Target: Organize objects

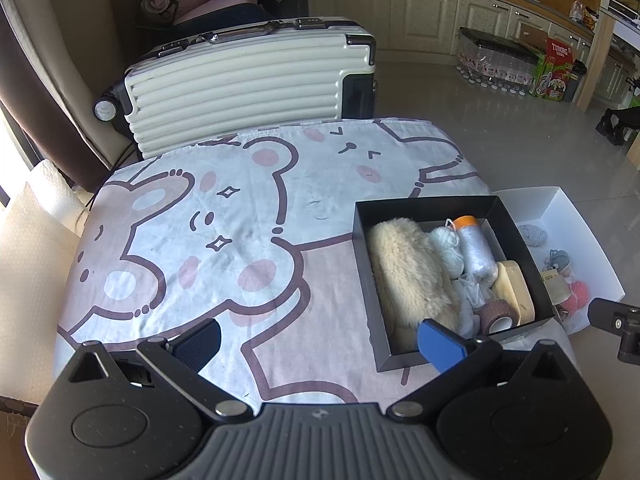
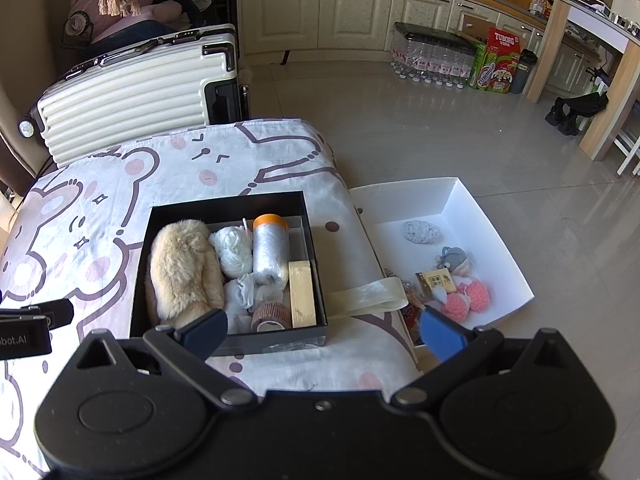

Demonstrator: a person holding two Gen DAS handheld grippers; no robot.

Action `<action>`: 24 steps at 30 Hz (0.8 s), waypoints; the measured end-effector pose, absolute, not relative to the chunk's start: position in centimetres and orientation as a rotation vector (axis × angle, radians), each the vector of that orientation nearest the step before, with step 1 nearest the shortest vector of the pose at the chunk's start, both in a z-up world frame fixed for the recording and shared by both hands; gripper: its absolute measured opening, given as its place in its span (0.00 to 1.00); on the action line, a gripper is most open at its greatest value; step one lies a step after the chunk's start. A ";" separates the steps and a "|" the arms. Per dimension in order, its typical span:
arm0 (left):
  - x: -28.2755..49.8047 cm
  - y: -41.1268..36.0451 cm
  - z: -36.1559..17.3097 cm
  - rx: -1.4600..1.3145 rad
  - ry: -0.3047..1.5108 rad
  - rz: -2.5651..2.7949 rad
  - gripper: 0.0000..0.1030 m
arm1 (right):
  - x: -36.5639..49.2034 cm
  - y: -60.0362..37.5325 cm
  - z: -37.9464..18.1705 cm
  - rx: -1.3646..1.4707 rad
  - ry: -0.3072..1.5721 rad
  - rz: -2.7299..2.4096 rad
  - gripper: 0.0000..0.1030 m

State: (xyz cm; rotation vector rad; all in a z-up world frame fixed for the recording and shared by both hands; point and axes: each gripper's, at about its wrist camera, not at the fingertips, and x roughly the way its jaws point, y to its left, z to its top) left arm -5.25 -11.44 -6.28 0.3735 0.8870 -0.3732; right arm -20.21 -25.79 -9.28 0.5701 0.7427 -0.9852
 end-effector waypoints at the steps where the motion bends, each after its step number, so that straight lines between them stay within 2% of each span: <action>1: -5.2 -11.4 -6.3 0.374 0.887 -0.373 1.00 | -20.2 -25.8 -9.3 0.570 0.742 -0.986 1.00; 24: -5.2 -11.4 -6.3 0.377 0.888 -0.370 1.00 | -20.3 -25.8 -9.4 0.571 0.745 -0.976 1.00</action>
